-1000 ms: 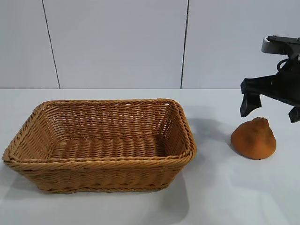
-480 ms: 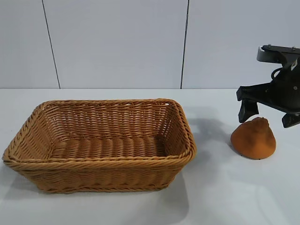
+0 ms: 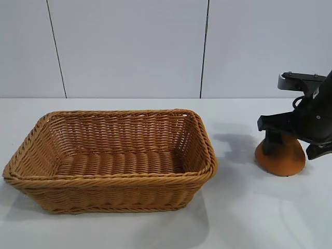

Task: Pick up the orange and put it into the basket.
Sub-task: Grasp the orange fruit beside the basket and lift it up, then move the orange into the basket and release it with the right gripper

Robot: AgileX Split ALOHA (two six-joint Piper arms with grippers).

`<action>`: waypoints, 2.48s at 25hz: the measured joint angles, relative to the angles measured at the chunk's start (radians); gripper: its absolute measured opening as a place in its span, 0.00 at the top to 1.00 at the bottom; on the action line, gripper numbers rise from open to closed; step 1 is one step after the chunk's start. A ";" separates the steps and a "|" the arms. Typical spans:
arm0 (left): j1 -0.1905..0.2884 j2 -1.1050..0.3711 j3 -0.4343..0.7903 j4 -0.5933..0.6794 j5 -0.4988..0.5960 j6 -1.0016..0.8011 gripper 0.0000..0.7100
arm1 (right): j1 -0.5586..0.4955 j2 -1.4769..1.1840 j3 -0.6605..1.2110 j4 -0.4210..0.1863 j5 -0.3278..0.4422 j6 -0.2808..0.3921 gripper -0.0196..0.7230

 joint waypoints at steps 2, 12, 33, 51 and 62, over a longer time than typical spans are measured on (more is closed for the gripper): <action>0.000 0.000 0.000 0.000 0.000 0.001 0.03 | 0.000 0.000 0.000 0.000 -0.001 0.000 0.41; 0.000 0.000 0.000 0.000 0.000 0.001 0.03 | 0.000 -0.006 0.000 0.000 -0.033 -0.022 0.93; 0.000 0.000 0.000 0.000 0.000 0.001 0.03 | 0.009 -0.347 -0.062 0.023 0.232 -0.029 0.96; 0.000 0.000 0.000 0.000 0.001 0.001 0.03 | 0.435 -0.282 -0.390 0.114 0.359 -0.037 0.96; 0.000 0.000 0.000 0.000 0.001 0.001 0.03 | 0.563 -0.169 -0.433 0.121 0.429 -0.052 0.96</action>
